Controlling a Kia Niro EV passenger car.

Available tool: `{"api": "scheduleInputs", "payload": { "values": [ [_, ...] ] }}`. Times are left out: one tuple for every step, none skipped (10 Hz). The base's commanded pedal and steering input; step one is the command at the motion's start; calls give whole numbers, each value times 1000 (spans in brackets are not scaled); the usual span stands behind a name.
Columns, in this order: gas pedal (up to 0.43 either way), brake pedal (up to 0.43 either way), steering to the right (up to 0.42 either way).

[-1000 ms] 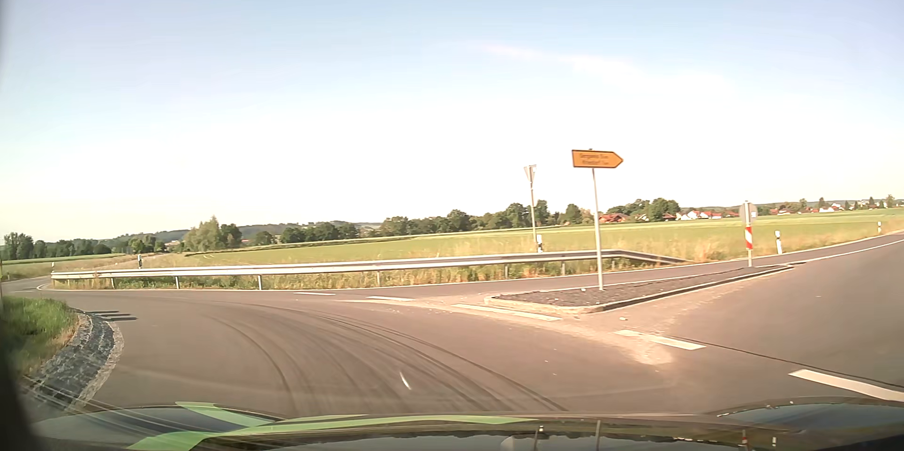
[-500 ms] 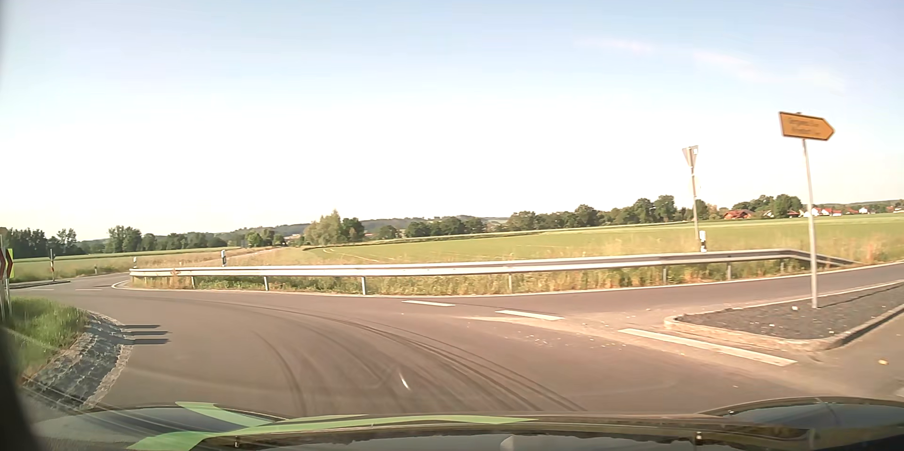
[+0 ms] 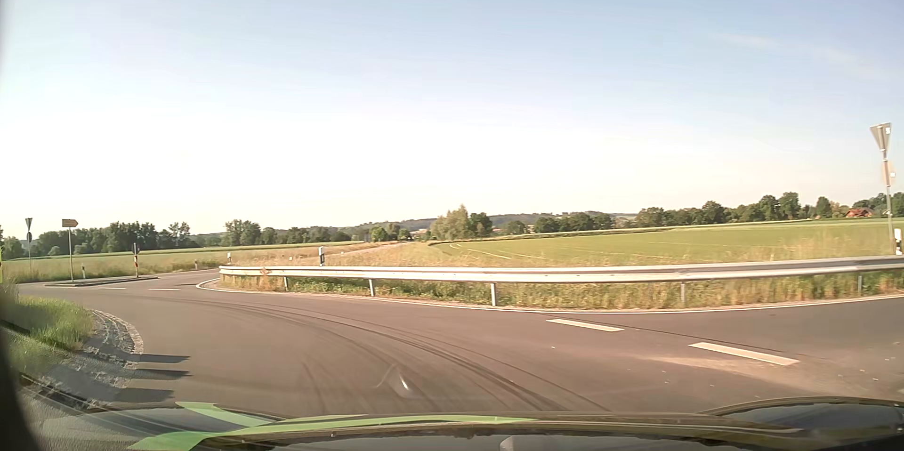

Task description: Follow the waypoints while adhering to traffic rules and regulations

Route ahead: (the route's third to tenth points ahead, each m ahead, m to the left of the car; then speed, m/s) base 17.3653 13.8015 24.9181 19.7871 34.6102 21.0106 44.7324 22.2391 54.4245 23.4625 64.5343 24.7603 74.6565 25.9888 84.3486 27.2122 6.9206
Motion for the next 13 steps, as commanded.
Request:
{"api": "scheduleInputs", "payload": {
  "values": [
    [150,0,-303],
    [150,0,-303],
    [150,0,-302],
    [157,0,-300],
    [177,0,-291],
    [177,0,-284],
    [189,0,-279],
    [189,0,-262],
    [189,0,-244],
    [189,0,-229],
    [189,0,-215],
    [189,0,-204],
    [189,0,-195]
  ]
}}
